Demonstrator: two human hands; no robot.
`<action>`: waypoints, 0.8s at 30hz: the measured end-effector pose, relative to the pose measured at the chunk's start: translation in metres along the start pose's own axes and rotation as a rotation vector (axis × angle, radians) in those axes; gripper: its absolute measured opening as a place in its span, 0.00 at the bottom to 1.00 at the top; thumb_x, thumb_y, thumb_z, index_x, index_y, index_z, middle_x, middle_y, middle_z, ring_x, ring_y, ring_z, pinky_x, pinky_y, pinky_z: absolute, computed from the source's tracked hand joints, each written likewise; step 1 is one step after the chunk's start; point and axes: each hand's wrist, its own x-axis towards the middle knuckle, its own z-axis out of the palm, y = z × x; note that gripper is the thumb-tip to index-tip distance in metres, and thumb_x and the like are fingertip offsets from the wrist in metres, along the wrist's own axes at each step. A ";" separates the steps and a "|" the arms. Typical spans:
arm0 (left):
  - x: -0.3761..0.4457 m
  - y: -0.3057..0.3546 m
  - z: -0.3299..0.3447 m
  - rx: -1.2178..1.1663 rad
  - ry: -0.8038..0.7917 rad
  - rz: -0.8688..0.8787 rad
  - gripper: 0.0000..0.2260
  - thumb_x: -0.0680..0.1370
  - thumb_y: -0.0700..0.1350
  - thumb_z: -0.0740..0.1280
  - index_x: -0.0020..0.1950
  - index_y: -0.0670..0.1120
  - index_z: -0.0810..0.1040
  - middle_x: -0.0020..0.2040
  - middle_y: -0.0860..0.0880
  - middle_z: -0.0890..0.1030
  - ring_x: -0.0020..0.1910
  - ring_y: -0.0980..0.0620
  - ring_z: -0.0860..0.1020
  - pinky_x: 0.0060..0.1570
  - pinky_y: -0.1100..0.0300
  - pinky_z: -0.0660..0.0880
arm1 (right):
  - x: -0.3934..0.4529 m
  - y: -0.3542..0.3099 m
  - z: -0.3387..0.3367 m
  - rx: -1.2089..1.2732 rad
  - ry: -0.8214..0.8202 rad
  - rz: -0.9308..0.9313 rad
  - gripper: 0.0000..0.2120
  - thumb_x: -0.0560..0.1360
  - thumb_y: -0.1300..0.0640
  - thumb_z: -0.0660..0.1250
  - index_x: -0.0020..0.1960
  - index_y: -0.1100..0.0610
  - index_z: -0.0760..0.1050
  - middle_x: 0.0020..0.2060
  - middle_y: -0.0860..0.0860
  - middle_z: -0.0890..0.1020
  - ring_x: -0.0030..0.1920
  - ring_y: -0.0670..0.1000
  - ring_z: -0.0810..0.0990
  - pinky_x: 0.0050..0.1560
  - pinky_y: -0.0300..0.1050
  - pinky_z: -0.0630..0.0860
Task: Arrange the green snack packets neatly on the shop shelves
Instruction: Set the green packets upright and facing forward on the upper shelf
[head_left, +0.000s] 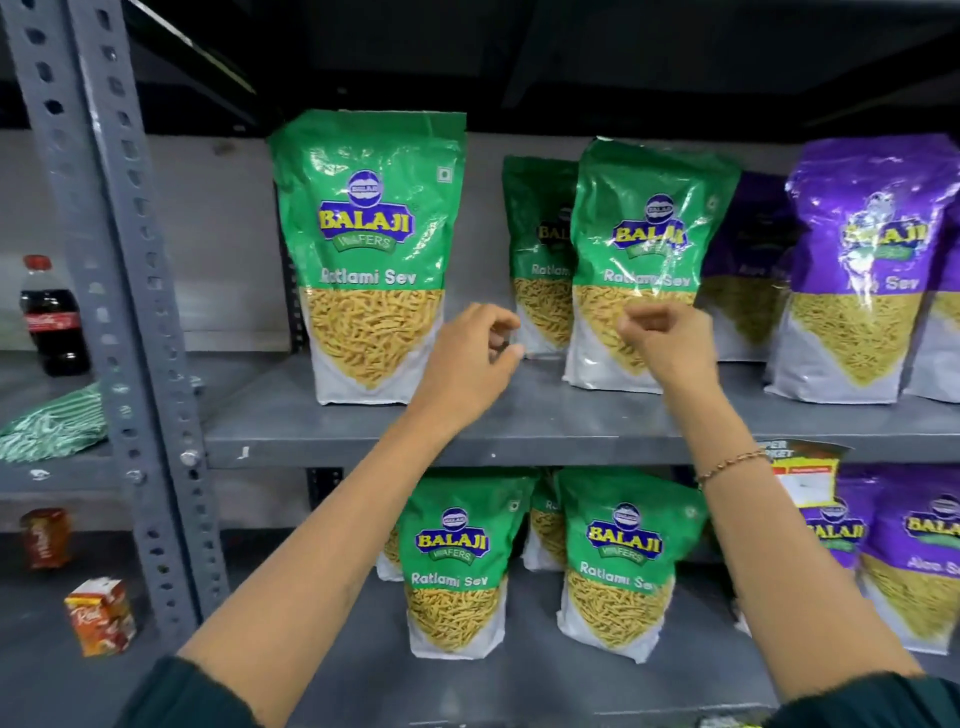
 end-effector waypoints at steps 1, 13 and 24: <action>0.011 -0.001 0.016 -0.045 -0.077 -0.079 0.17 0.74 0.44 0.68 0.61 0.42 0.73 0.59 0.44 0.77 0.55 0.49 0.77 0.55 0.59 0.75 | 0.007 0.007 -0.015 -0.011 0.088 0.017 0.10 0.67 0.60 0.74 0.47 0.56 0.78 0.41 0.53 0.80 0.44 0.52 0.79 0.49 0.48 0.79; 0.069 -0.015 0.107 -0.395 -0.481 -0.574 0.53 0.54 0.66 0.74 0.72 0.43 0.62 0.72 0.46 0.68 0.68 0.46 0.69 0.68 0.48 0.67 | 0.056 0.060 -0.052 -0.062 -0.381 0.248 0.25 0.70 0.65 0.71 0.64 0.68 0.67 0.56 0.63 0.78 0.56 0.57 0.77 0.48 0.41 0.78; 0.052 -0.033 0.073 -0.128 -0.284 -0.502 0.23 0.68 0.52 0.74 0.57 0.41 0.74 0.55 0.47 0.78 0.53 0.47 0.76 0.51 0.53 0.72 | 0.045 0.052 -0.023 -0.006 -0.455 0.206 0.26 0.67 0.65 0.74 0.62 0.66 0.69 0.50 0.57 0.77 0.50 0.53 0.77 0.37 0.33 0.74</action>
